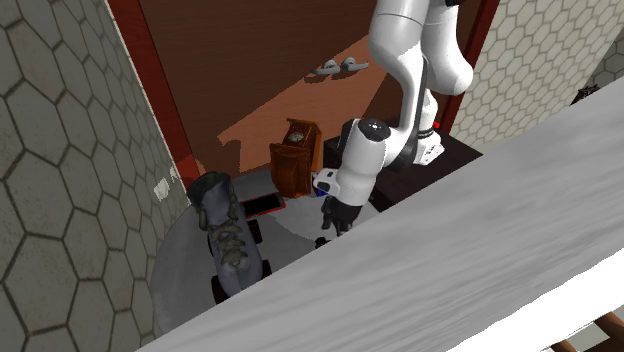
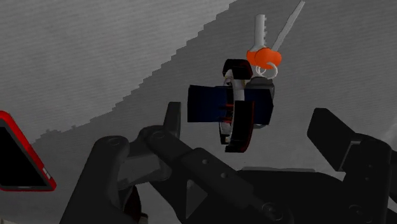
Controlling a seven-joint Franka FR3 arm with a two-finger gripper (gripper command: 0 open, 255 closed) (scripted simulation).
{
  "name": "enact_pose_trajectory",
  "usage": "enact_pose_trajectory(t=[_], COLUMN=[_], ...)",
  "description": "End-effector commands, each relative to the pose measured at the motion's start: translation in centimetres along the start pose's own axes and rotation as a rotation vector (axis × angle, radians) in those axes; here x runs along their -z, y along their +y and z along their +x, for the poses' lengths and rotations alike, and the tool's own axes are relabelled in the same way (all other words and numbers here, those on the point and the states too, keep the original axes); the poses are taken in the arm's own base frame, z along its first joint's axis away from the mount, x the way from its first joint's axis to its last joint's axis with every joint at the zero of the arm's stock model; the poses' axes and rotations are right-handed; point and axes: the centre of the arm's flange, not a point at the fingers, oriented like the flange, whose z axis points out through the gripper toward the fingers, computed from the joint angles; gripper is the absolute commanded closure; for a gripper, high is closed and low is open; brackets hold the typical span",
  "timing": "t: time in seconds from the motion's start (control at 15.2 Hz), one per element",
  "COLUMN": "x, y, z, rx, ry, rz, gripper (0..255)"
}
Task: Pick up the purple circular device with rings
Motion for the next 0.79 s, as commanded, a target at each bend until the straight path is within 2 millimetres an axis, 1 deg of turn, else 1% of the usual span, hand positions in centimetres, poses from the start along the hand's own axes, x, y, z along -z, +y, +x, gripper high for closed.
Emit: enact_pose_trajectory(t=[0.0, 0.59, 0.73], x=[-0.2, -0.2, 0.9], y=[0.0, 0.1, 0.0], z=[0.0, 0.0, 0.2], rx=[0.000, 0.000, 0.000], ry=[0.000, 0.000, 0.000], rz=[0.000, 0.000, 0.000], gripper=[255, 255, 255])
